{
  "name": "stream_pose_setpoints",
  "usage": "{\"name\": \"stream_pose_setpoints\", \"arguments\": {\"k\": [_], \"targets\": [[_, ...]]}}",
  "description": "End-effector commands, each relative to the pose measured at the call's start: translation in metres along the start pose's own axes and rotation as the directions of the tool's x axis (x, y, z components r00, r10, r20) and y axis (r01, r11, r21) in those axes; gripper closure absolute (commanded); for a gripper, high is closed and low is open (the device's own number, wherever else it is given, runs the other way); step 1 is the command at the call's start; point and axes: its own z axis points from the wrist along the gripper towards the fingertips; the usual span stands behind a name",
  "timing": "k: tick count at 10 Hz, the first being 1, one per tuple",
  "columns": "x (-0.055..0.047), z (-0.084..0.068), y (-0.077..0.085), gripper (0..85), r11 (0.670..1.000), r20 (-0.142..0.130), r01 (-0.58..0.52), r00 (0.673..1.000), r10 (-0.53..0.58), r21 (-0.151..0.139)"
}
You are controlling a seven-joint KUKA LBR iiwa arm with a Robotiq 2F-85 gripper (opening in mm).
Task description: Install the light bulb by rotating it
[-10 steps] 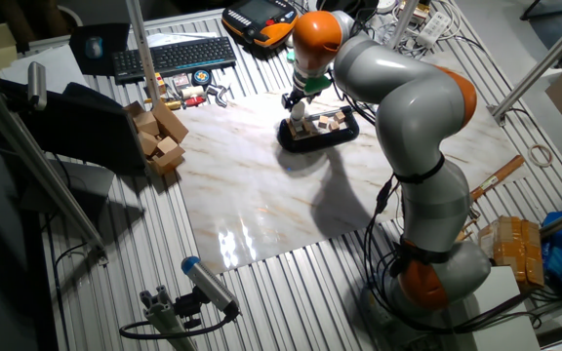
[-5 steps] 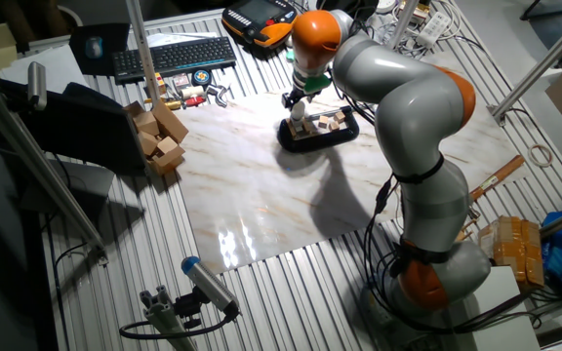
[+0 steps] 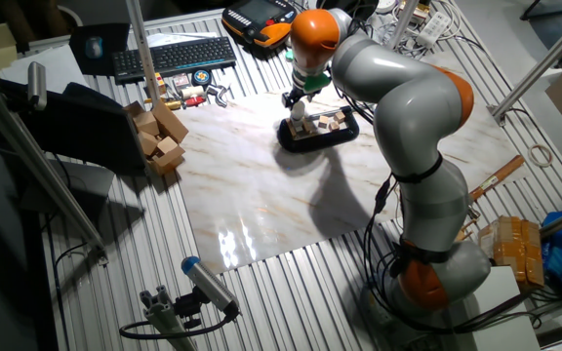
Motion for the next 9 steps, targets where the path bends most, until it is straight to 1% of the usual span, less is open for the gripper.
{"name": "stream_pose_setpoints", "arguments": {"k": [1,9], "targets": [[-0.0001,-0.0001,-0.0003,17.0,1.000,-0.001,0.002,1.000,-0.002,0.000],[-0.0016,0.0001,-0.0052,17.0,1.000,-0.013,0.017,1.000,-0.017,-0.005]]}}
